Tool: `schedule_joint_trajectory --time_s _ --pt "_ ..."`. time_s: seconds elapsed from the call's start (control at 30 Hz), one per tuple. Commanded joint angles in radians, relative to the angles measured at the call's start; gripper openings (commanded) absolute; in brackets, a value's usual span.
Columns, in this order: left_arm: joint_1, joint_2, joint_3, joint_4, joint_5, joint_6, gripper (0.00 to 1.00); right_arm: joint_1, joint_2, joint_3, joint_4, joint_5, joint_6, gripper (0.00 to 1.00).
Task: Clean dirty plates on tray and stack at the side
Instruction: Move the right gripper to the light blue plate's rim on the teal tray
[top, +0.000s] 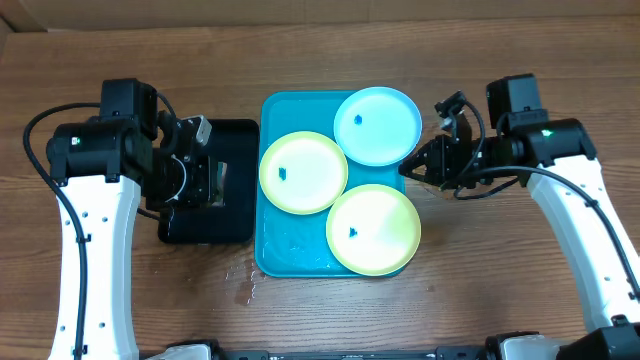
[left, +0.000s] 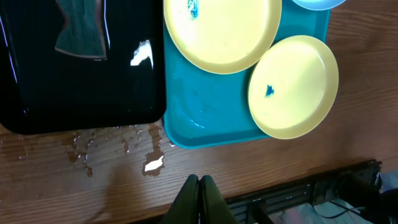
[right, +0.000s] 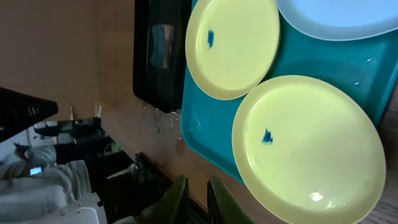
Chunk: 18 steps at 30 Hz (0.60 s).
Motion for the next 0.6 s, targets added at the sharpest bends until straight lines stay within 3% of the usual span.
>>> schedule_joint_trajectory --time_s 0.0,0.13,0.23,0.33,0.47,0.53,0.57 --pt "-0.018 -0.006 0.005 0.001 0.01 0.011 0.04 0.058 -0.007 0.028 0.027 0.174 0.144 0.13" --pt "-0.021 -0.006 0.005 -0.005 -0.04 -0.024 0.04 0.143 -0.007 0.028 0.071 0.442 0.33 0.13" --pt "-0.026 -0.006 0.004 -0.006 -0.103 -0.07 0.04 0.213 -0.006 0.028 0.113 0.57 0.382 0.17" --pt "-0.044 -0.006 0.004 -0.006 -0.139 -0.093 0.04 0.27 -0.005 0.027 0.147 0.626 0.385 0.49" --pt "-0.066 -0.006 0.004 -0.005 -0.146 -0.095 0.05 0.312 -0.002 0.027 0.187 0.645 0.385 0.6" --pt "-0.071 -0.005 0.003 -0.003 -0.146 -0.095 0.11 0.317 0.006 0.027 0.207 0.645 0.385 0.6" --pt "-0.073 -0.005 0.003 -0.001 -0.146 -0.095 0.27 0.317 0.014 0.027 0.217 0.645 0.385 0.55"
